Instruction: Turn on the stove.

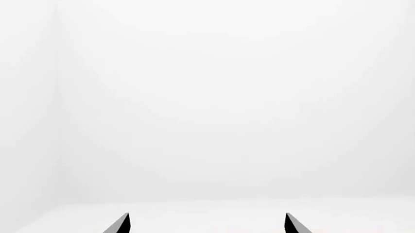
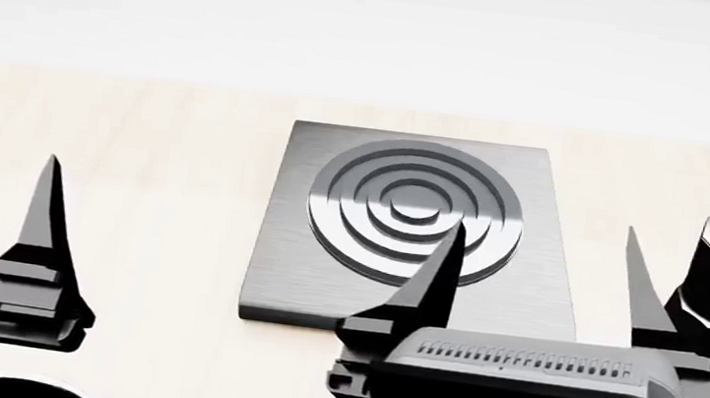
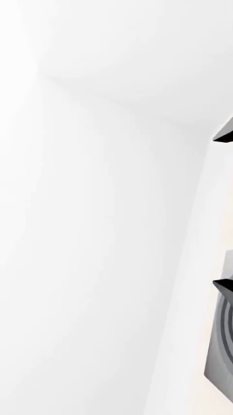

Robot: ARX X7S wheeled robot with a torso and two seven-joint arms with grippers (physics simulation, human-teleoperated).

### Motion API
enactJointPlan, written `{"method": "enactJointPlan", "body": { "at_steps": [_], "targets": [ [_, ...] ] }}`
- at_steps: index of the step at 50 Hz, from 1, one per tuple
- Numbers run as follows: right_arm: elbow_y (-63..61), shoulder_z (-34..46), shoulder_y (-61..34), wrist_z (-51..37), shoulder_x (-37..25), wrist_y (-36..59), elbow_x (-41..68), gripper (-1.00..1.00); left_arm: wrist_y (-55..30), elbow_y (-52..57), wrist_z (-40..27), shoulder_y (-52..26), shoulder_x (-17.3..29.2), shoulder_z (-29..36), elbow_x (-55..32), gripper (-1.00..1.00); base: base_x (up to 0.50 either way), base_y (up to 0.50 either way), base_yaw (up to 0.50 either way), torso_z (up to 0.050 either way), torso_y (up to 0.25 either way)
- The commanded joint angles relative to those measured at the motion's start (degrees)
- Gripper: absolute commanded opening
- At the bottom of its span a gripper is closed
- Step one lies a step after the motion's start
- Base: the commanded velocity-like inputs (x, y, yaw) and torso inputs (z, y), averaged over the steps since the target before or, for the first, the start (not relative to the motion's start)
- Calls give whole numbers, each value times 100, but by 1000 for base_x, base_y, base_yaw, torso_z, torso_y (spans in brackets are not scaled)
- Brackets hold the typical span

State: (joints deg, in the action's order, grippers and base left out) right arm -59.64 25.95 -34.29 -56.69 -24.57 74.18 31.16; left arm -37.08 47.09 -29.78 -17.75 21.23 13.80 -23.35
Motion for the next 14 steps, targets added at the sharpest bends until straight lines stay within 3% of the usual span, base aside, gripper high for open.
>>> {"method": "enactJointPlan", "body": {
  "at_steps": [1,14],
  "targets": [
    [3,81,-223,-522,-147,8,575,100,-78,138,-56,-22,29,-29,-72,100,0,0,0,0,0],
    [34,144,-329,-801,-260,-108,901,100,-129,276,-110,-39,57,-39,-136,100,0,0,0,0,0]
  ]
}}
